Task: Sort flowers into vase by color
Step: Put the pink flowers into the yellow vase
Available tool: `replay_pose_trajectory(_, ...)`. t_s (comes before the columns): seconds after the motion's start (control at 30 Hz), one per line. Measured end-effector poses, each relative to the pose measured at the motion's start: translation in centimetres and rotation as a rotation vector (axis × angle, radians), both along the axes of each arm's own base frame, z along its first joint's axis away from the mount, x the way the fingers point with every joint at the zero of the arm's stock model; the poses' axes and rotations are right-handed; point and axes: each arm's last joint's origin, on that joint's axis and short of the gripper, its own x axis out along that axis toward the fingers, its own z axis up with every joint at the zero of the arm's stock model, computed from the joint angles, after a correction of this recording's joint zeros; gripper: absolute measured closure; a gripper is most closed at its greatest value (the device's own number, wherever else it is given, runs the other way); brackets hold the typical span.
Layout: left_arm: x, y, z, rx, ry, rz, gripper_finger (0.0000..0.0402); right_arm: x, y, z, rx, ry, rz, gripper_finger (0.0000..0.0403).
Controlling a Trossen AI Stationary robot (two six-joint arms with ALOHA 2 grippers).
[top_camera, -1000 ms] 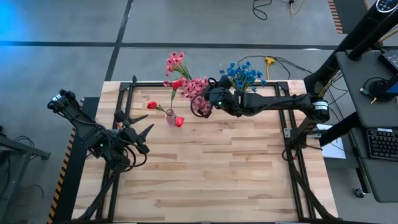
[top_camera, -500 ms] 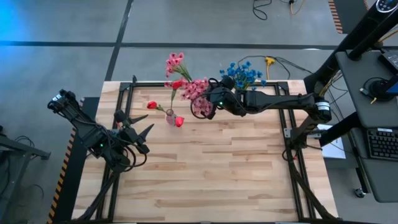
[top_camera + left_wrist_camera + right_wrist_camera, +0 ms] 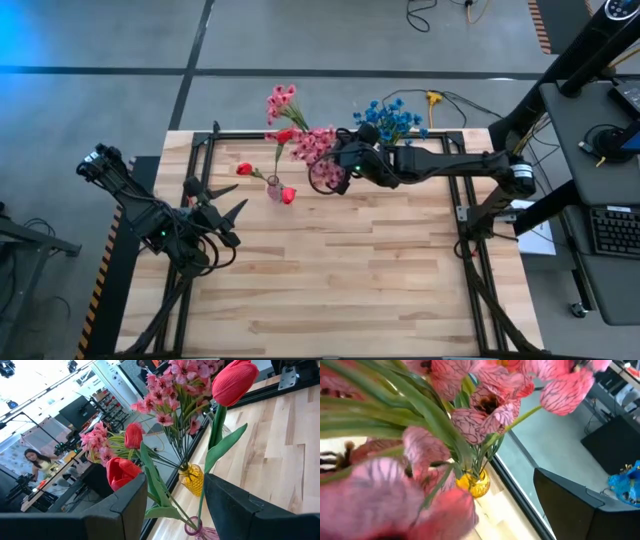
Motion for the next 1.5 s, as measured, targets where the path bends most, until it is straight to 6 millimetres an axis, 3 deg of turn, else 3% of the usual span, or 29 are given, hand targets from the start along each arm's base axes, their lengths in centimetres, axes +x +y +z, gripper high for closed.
replay_pose_trajectory(0.5,0.0,0.0,0.0,0.000,0.000,0.000,0.0224,-1.1,0.4,0.2,0.007,0.085,0.053,0.0102)
replay_pose_trajectory(0.7,0.0,0.0,0.0,0.000,0.000,0.000,0.0224,-2.4,0.8,1.4,0.024,0.063,0.043,0.0102)
replay_pose_trajectory(1.13,0.0,0.0,0.0,0.000,0.000,0.000,0.0224,-5.6,3.7,3.7,0.098,0.014,0.058,0.0114)
replay_pose_trajectory(1.3,0.0,0.0,0.0,0.000,0.000,0.000,0.0224,-6.7,5.0,2.8,0.147,0.031,0.039,0.0122)
replay_pose_trajectory(1.5,0.0,0.0,0.0,-0.002,-0.002,0.000,0.0224,-7.7,6.3,0.0,0.140,0.035,-0.024,0.0131)
